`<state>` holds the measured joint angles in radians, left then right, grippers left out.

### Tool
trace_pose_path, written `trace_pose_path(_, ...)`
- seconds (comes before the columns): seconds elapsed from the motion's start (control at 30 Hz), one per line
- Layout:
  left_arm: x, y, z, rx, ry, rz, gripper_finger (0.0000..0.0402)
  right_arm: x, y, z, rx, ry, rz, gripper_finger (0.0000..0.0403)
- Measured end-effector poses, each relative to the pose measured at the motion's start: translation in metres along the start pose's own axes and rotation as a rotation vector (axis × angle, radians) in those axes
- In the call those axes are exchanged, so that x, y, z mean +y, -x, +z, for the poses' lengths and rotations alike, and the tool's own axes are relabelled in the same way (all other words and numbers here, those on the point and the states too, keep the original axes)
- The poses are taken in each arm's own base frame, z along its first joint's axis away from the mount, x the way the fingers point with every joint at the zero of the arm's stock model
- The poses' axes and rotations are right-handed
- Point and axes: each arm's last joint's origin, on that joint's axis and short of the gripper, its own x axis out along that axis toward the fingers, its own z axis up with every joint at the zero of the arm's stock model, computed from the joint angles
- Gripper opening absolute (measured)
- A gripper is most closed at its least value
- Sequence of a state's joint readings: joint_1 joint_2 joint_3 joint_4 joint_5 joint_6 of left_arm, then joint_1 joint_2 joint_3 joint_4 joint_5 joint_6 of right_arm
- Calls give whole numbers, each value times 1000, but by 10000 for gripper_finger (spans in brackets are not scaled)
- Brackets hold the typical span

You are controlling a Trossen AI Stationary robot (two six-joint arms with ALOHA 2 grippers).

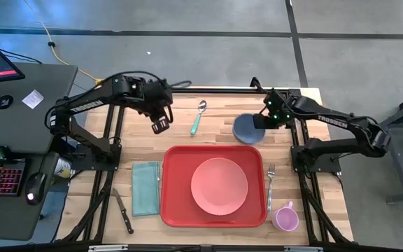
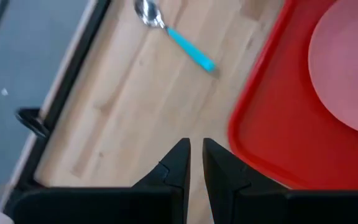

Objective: Set up tray
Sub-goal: Put the blue bowl on the pink plate

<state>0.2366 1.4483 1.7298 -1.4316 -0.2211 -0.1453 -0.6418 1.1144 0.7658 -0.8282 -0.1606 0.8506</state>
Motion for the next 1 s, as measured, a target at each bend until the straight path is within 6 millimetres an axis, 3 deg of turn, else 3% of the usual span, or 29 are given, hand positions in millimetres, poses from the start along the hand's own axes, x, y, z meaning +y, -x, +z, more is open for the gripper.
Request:
trace_pose_path(0.23,21,11,2,-118,-32,29,74,50,46,-6,-83,74,122,2)
trace_pose_path(0.43,29,22,1,-198,-44,43,74,87,59,-20,-40,114,214,1)
trace_pose_path(0.57,31,30,-3,-228,-35,67,74,112,46,-34,34,169,213,1)
trace_pose_path(0.73,35,43,-11,-272,-20,99,74,137,14,-54,160,233,176,1)
trace_pose_path(1.0,38,55,-18,-322,-29,123,74,152,-34,-91,325,300,65,1)
